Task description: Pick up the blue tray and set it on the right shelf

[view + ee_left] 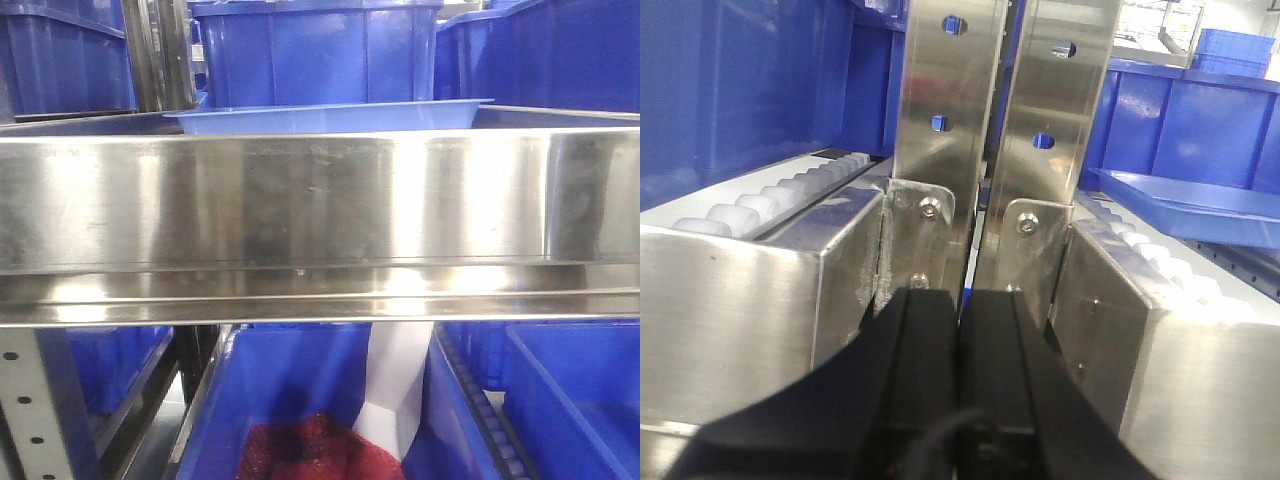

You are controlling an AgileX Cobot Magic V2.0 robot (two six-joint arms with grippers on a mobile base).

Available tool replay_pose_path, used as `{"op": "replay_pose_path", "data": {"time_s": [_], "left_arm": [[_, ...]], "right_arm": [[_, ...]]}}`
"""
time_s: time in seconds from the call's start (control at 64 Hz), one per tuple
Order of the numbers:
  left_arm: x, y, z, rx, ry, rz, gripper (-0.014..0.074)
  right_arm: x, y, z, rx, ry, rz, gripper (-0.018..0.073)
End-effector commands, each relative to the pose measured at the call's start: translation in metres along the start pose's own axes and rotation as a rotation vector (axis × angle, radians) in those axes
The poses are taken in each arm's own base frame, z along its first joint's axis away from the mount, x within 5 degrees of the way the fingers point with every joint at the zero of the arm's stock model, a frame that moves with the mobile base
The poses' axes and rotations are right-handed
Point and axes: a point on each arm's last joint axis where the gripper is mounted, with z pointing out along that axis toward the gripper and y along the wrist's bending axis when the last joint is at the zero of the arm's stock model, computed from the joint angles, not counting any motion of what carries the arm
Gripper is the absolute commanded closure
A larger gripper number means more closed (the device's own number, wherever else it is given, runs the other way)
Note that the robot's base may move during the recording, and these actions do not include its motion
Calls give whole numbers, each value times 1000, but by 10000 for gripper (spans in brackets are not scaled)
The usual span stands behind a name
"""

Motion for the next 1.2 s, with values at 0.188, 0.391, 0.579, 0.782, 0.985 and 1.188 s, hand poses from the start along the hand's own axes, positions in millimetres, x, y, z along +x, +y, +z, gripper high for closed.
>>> {"op": "replay_pose_path", "data": {"time_s": [0.188,0.391,0.579,0.782,0.985,1.188], "left_arm": [[1,2,-1,-5,-78,0,645],[1,2,-1,-5,-78,0,645],[1,2,-1,-5,-78,0,645],[1,2,-1,-5,-78,0,645],[1,2,-1,-5,-78,0,645],[1,2,-1,-5,-78,0,645]], "right_arm": [[-16,2,-2,-11,-106,-25,503],[-16,2,-2,-11,-106,-25,503],[-16,2,-2,-11,-106,-26,503],[-2,-3,4,112,-72,-84,503],[25,-11,12,275,-106,-93,503],[59,-19,14,363,-210,-64,503]]}}
